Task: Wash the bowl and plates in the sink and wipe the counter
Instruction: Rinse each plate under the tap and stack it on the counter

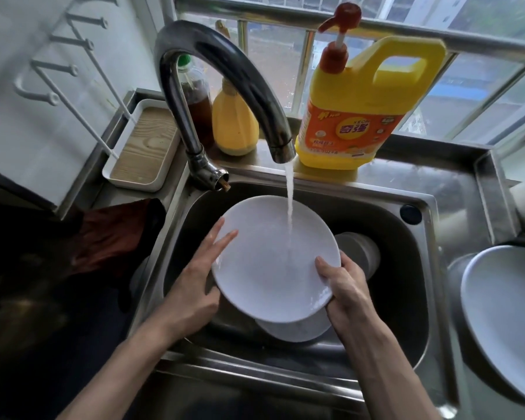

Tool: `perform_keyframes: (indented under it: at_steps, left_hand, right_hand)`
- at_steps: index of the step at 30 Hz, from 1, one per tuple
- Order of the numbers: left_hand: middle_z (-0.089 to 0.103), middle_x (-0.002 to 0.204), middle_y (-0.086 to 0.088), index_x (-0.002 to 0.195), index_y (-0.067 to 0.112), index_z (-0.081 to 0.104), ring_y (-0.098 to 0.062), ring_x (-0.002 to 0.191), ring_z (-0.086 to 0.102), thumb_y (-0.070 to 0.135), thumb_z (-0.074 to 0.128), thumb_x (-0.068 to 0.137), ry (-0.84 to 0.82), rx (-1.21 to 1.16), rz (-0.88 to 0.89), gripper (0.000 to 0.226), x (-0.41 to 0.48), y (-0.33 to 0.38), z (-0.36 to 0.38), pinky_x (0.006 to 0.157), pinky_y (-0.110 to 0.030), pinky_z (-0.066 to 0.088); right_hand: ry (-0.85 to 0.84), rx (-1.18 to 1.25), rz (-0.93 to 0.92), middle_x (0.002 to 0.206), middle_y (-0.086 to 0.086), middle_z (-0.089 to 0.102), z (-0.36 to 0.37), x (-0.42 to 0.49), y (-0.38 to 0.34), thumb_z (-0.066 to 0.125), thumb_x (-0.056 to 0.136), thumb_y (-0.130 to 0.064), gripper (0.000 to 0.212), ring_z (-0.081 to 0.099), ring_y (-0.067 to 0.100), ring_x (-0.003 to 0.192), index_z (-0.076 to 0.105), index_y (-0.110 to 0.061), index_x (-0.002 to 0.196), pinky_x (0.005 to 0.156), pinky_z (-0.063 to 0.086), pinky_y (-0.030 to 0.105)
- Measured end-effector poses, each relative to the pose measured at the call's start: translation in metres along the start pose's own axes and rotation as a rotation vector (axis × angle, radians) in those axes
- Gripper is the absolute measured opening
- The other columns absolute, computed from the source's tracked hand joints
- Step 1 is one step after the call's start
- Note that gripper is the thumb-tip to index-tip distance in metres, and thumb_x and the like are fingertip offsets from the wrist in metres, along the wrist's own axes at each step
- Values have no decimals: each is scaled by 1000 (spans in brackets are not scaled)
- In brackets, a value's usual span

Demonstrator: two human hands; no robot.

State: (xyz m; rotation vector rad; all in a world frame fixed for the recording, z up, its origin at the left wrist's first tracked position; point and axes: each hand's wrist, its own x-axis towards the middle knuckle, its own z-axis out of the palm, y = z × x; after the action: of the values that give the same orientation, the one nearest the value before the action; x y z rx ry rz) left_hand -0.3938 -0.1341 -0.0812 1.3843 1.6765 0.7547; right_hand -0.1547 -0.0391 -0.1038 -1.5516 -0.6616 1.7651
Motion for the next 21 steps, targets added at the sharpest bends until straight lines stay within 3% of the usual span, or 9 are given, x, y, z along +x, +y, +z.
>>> perform_keyframes:
  at_steps: [2,5,7,9,11,14,17,21]
  left_hand:
    - [0,166,34,158,49,19,12,151,5,-3,54,91,88,-146,-18,92,-1,5,16,120,-16,16]
    - [27,164,18,159,50,18,-10,149,34,26,53,99,265,-499,-250,74,6,7,32,120,-43,35]
    - [49,149,9,157,45,28,-19,134,53,26,65,100,289,-564,-327,70,11,1,39,108,-48,50]
    - [60,135,3,143,41,45,-23,124,60,16,70,96,323,-570,-349,59,18,-5,44,99,-49,57]
    - [65,128,-2,132,38,53,-25,119,65,9,70,95,349,-670,-373,50,25,-8,47,95,-48,59]
    - [68,126,-5,139,28,54,-25,114,68,10,69,95,343,-800,-386,51,36,-11,51,84,-37,63]
    - [69,123,-7,141,23,53,-22,103,73,15,68,96,307,-839,-436,48,43,-11,59,74,-31,63]
    - [73,116,-8,130,17,59,-20,90,77,26,63,99,246,-833,-479,32,44,-8,67,67,-30,62]
  right_hand:
    - [-6,42,-53,114,20,74,0,-1,4,65,97,-1,30,70,44,107,65,-8,126,86,62,52]
    - [13,120,-72,117,18,73,-1,-3,4,68,95,0,34,71,40,106,64,-11,127,90,60,59]
    - [0,147,-87,112,12,76,-1,-5,2,66,95,0,31,72,34,100,65,-14,123,87,61,57]
    - [-17,151,-120,108,8,76,-1,-7,0,66,95,0,28,72,30,97,67,-16,118,82,63,50]
    - [-35,160,-147,106,4,76,-1,-9,-4,66,94,-1,28,73,24,93,68,-19,115,76,63,42]
    - [-43,118,-208,102,0,77,-1,-13,-11,69,93,-1,28,74,21,89,67,-19,114,73,63,39]
    - [-29,-33,-338,102,2,78,-1,-21,-20,76,91,-7,24,75,24,91,66,-15,111,73,64,39]
    - [89,-300,-515,98,-2,74,-2,-22,-28,77,94,-25,16,74,18,92,64,-23,103,71,65,40]
